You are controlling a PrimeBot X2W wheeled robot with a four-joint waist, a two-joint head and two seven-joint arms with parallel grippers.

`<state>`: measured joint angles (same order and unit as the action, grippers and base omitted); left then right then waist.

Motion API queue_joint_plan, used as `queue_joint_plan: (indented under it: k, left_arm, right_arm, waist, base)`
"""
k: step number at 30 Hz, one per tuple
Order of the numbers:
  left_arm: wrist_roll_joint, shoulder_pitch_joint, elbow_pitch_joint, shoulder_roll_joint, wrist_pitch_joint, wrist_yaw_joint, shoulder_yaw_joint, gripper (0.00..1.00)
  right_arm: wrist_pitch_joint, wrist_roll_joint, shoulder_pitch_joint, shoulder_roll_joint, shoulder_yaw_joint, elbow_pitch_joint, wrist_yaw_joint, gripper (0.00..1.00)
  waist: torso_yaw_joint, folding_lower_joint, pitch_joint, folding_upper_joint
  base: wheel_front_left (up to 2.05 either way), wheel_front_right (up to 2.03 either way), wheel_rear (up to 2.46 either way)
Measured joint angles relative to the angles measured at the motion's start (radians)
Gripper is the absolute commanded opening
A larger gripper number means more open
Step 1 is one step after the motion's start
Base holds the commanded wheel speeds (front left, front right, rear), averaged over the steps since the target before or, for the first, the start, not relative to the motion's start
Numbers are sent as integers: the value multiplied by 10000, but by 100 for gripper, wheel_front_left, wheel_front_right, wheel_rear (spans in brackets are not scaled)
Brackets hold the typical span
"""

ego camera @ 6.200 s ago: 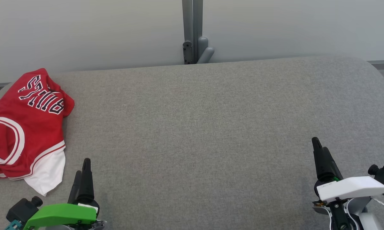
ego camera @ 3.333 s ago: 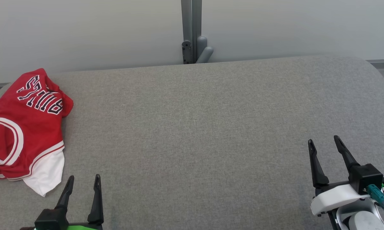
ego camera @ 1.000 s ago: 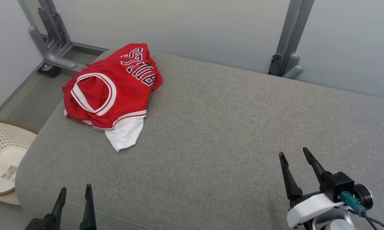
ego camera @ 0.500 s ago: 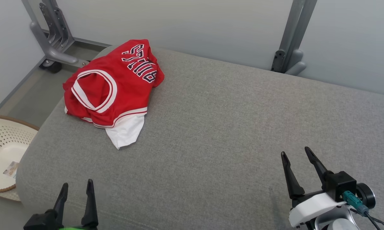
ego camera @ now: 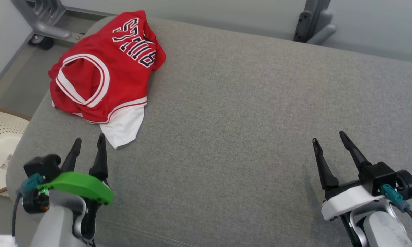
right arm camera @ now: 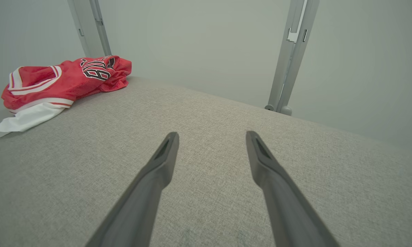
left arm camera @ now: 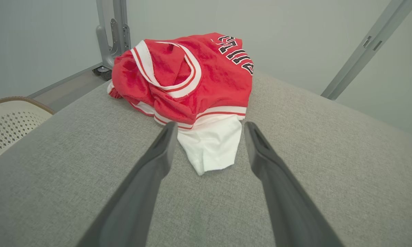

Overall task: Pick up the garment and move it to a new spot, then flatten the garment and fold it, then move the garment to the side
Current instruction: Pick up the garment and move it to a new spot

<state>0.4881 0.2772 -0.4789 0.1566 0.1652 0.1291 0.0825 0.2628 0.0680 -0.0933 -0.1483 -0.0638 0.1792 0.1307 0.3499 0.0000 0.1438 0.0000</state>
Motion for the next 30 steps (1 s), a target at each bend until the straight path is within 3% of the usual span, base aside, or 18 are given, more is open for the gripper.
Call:
queue_joint_plan:
  k: [6,16,27,28,29,30]
  left_arm:
    - [1415,1667,-945,228,-721,0,90,100]
    - [1845,3067,-3181,1279,-1122,25,336,100]
    - [2025,3983,-5005,1653,-918,-31,384,99]
    - [2050,4048,-5141,1682,-876,-46,360,78]
    - [2061,4113,-5290,1701,-846,-48,349,44]
    - [2063,4195,-5509,1743,-782,-50,351,0]
  right_arm:
    - [0,-23,-470,-232,65,-134,2,100]
    - [0,94,-1144,-96,-280,-115,4,100]
    - [0,215,-1390,-90,-188,-128,4,100]
    - [0,215,-1397,-75,-182,-128,4,100]
    - [0,215,-1404,-58,-180,-132,4,100]
    - [0,215,-1406,-15,-180,-134,4,100]
  waist:
    - [-218,0,861,0]
    - [-1002,1,2006,1]
    - [-1850,0,2556,1]
    - [-1899,0,2584,1]
    - [-1941,0,2607,1]
    - [-2010,0,2633,1]
  base:
    - [0,0,0]
    - [0,0,0]
    - [0,0,0]
    - [0,0,0]
    - [0,0,0]
    - [0,0,0]
